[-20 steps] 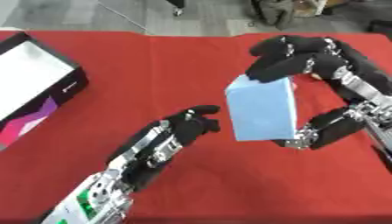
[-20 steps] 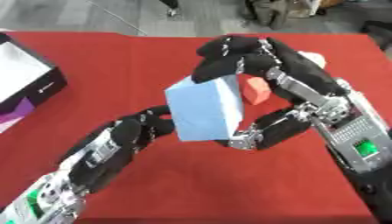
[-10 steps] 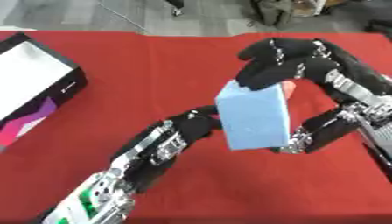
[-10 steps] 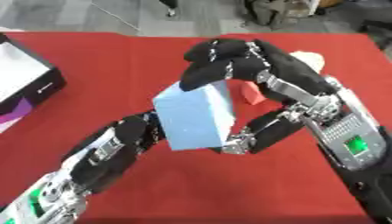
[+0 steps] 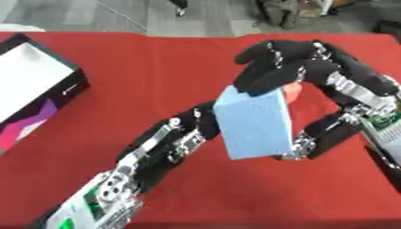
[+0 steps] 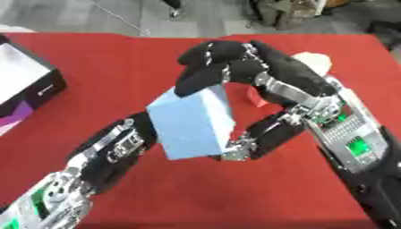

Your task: Pick up the objects with one hand, pass them to the other hand, and then place them into the box on the other side of the table.

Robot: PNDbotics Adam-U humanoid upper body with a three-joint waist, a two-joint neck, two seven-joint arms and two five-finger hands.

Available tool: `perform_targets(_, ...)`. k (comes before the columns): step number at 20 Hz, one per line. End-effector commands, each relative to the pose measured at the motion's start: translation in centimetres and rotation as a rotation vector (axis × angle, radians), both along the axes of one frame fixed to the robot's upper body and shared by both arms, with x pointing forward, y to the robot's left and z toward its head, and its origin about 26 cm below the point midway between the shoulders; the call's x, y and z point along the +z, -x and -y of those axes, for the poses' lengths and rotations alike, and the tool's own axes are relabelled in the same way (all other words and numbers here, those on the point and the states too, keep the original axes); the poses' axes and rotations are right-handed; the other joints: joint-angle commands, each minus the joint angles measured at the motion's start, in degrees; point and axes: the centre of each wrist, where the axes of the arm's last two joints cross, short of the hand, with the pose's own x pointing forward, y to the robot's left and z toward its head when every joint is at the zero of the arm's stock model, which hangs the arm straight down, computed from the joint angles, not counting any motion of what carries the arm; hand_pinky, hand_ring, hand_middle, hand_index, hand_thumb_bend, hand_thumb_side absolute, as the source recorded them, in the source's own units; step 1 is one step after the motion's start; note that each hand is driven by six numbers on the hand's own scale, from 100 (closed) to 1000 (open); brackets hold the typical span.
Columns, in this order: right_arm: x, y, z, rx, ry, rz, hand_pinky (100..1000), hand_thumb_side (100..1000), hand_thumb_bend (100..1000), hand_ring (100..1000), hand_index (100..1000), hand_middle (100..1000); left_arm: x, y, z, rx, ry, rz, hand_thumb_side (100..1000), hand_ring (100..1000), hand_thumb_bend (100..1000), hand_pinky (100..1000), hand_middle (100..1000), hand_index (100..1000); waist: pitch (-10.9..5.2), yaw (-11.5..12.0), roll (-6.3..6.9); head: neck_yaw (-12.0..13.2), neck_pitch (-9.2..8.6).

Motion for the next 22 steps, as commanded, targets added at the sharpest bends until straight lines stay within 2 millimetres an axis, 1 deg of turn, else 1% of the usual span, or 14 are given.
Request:
perform_targets(1, 0.8, 0.4, -0.3, 0.021, 0.003, 0.025, 820, 107, 122, 624, 711, 405, 0.8, 0.3, 0.6, -0.024, 0.018, 0.039, 691, 1000, 495, 1000, 1000, 760, -0.94, -0.02, -0.05, -0.24, -0.17)
perform_targets(7, 0.8, 0.4, -0.3, 0.019, 0.000, 0.018, 820, 108, 118, 625, 711, 405, 0.7, 0.5, 0.8, -0.077, 0.060, 0.053, 689, 1000, 499, 1000, 1000, 763, -0.95, -0.05, -0.08, -0.26, -0.12)
perform_targets(11, 0.9, 0.3, 0.1, 0.008, -0.010, 0.019, 817, 107, 117, 626, 712, 407, 0.4, 0.5, 0.5, -0.108, 0.074, 0.052, 633, 1000, 458, 1000, 1000, 764, -0.95, -0.14, -0.12, -0.24, -0.10)
perform_targets(12, 0.9, 0.3, 0.2, 0.003, -0.012, 0.020, 816, 109, 103, 626, 712, 407, 0.3, 0.5, 0.4, -0.112, 0.080, 0.052, 631, 1000, 431, 1000, 1000, 765, -0.95, -0.15, -0.13, -0.25, -0.09)
perform_targets(13, 0.9, 0.3, 0.3, -0.002, -0.015, 0.021, 816, 107, 116, 626, 712, 407, 0.3, 0.5, 0.3, -0.115, 0.086, 0.054, 608, 1000, 440, 1000, 1000, 766, -0.95, -0.17, -0.13, -0.24, -0.09)
perform_targets(16, 0.9, 0.3, 0.7, -0.016, -0.022, 0.021, 816, 107, 111, 626, 712, 407, 0.3, 0.4, 0.1, -0.123, 0.106, 0.061, 588, 1000, 434, 1000, 1000, 767, -0.92, -0.21, -0.13, -0.24, -0.09)
perform_targets(18, 0.8, 0.2, 0.8, -0.025, -0.027, 0.019, 817, 109, 110, 626, 712, 407, 0.3, 0.3, 0.0, -0.129, 0.120, 0.067, 560, 1000, 409, 1000, 1000, 767, -0.90, -0.24, -0.13, -0.28, -0.05)
perform_targets(19, 0.8, 0.2, 0.9, -0.029, -0.030, 0.018, 817, 116, 100, 626, 712, 407, 0.3, 0.3, -0.1, -0.130, 0.126, 0.068, 562, 1000, 392, 1000, 1000, 768, -0.89, -0.27, -0.13, -0.31, -0.02)
perform_targets(22, 0.8, 0.2, 1.0, -0.037, -0.039, 0.017, 816, 107, 109, 626, 713, 407, 0.4, 0.2, -0.2, -0.131, 0.142, 0.074, 533, 1000, 384, 1000, 1000, 770, -0.86, -0.32, -0.11, -0.43, 0.05)
